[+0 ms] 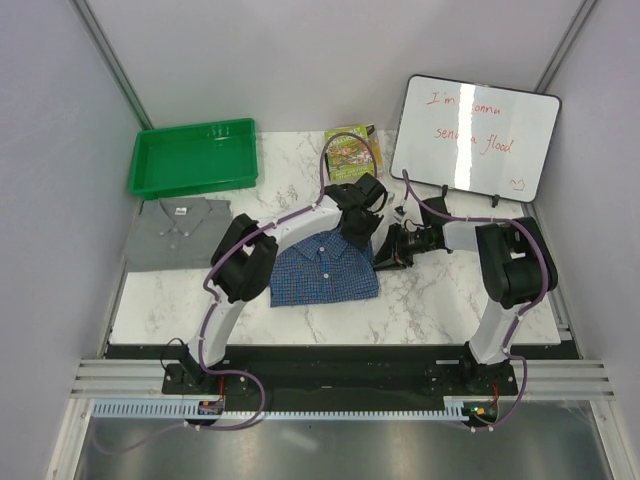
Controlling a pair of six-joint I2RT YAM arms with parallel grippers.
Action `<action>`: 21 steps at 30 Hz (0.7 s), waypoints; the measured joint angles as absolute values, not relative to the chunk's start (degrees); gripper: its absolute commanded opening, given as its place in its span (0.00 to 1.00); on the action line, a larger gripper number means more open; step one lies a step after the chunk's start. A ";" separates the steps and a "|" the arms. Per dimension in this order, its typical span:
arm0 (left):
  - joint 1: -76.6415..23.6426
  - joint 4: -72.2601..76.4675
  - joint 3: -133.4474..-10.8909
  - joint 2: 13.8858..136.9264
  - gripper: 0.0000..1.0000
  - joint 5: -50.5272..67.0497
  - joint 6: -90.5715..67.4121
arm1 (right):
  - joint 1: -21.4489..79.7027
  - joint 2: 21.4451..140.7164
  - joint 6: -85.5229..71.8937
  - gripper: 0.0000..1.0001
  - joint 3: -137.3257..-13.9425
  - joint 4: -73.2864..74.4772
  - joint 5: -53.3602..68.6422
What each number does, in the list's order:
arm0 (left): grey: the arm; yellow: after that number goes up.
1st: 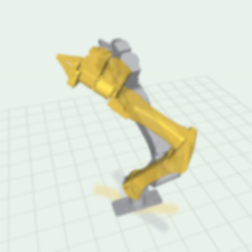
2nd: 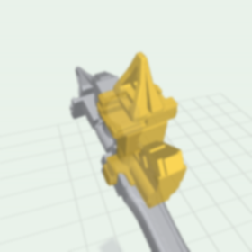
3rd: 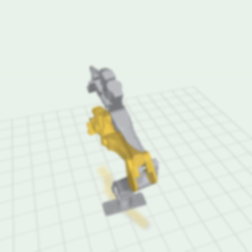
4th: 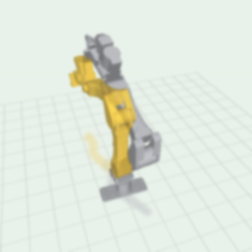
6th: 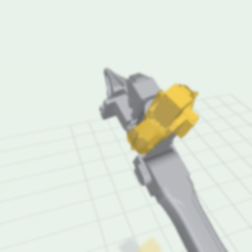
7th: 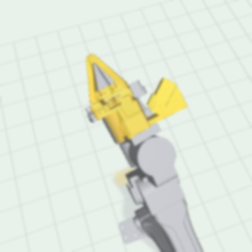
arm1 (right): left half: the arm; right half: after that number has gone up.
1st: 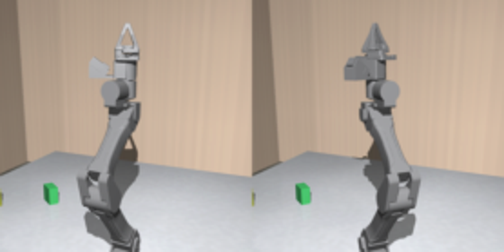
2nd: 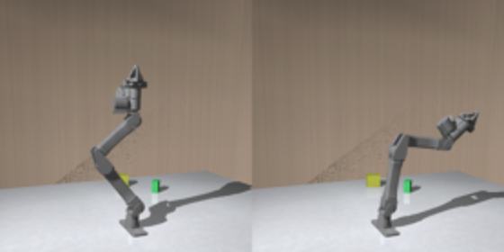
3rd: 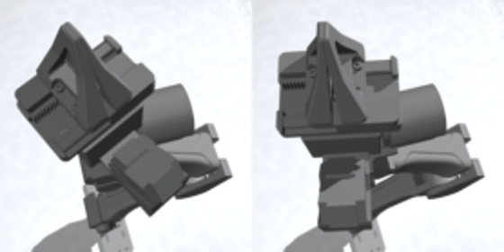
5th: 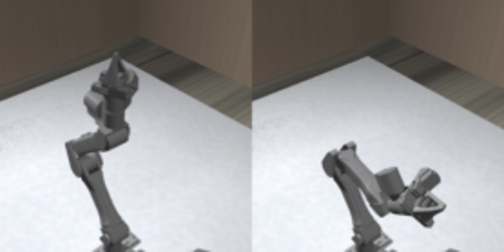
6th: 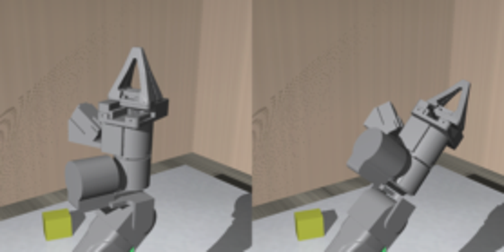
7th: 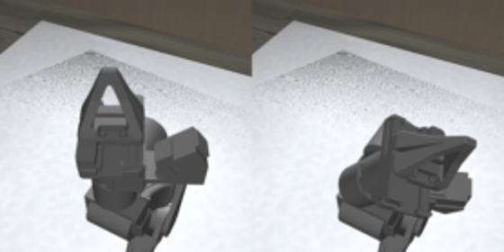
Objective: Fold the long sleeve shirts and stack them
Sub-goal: Fold the shirt
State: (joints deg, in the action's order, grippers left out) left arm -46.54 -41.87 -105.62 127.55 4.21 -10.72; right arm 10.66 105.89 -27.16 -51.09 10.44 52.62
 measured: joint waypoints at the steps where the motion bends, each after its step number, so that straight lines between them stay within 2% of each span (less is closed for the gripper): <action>1: -46.30 -41.85 -105.41 127.31 0.02 4.71 -10.74 | 10.66 105.67 -27.18 0.33 -51.11 10.52 52.51; 5: -45.63 -41.95 -103.35 125.05 0.02 6.37 -10.87 | 10.68 105.58 -27.20 0.43 -51.42 10.87 51.81; 8: -45.28 -41.89 -102.74 123.87 0.02 7.05 -10.94 | 10.68 105.58 -27.31 0.42 -51.53 11.07 51.20; 15: -45.23 -41.89 -102.59 123.26 0.02 8.10 -11.35 | 11.57 105.71 -27.46 0.31 -51.68 11.16 50.74; 19: -45.23 -41.91 -102.45 123.26 0.02 8.10 -11.35 | 12.38 106.50 -27.77 0.30 -52.07 11.11 50.81; 21: -45.23 -41.91 -102.35 123.26 0.02 8.08 -11.35 | 12.53 107.31 -27.94 0.34 -52.38 11.11 51.00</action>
